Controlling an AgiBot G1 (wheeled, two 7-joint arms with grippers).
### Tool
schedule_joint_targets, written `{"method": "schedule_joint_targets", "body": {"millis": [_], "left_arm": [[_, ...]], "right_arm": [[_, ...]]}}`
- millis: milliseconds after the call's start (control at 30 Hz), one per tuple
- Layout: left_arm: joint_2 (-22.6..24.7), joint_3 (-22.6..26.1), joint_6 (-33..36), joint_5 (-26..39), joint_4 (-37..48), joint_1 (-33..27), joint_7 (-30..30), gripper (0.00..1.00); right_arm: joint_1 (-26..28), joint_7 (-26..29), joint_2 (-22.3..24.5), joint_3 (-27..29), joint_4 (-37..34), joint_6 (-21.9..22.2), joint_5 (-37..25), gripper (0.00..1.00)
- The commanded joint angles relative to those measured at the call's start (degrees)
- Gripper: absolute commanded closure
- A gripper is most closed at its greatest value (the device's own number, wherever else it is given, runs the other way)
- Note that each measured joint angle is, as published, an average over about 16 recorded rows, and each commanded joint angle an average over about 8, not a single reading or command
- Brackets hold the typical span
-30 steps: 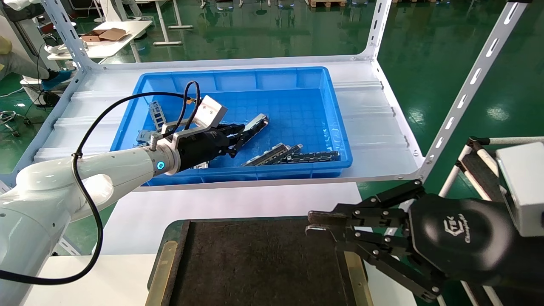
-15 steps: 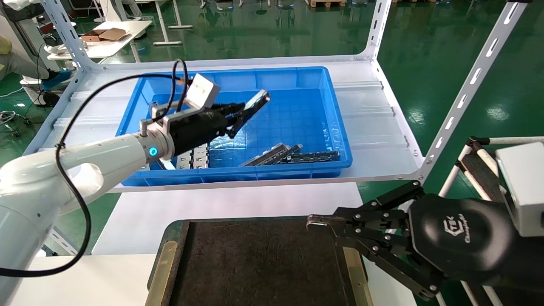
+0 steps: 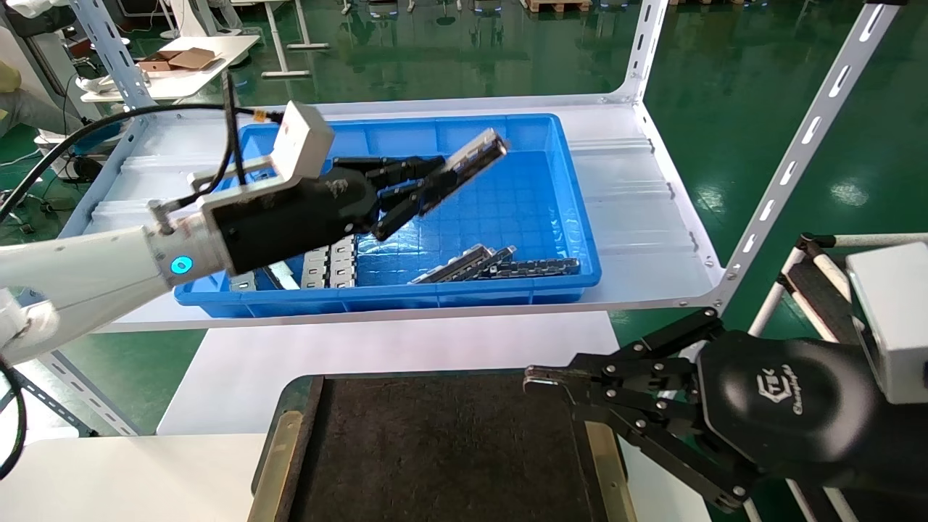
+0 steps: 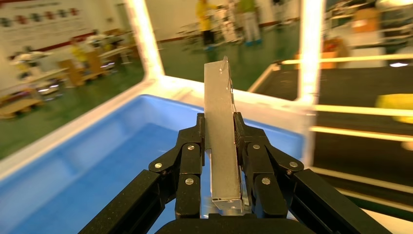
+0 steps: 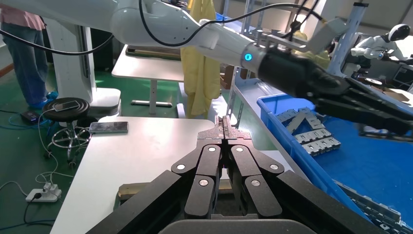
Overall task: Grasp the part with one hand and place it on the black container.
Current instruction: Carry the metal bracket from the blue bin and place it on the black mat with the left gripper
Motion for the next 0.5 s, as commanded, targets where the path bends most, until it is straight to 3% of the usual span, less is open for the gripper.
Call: {"method": "schedule_joint_targets", "body": {"millis": [33,267,500], "left_arm": [[-1.3,-0.1,3.8,-0.4,-0.6,0.6,-0.1,1.0],[-4.6,-0.3,12.3,-1.8,-6.1,6.0,-2.7,1.0],[-6.9,-0.7,14.7,-5.0,-15.8,17.3,-7.3,1.0]], "right_arm": [[0.0,0.0,0.0,0.0,0.0,0.0,0.0,1.0],[0.0,0.0,0.0,0.0,0.0,0.0,0.0,1.0],[0.0,0.0,0.0,0.0,0.0,0.0,0.0,1.0]]}}
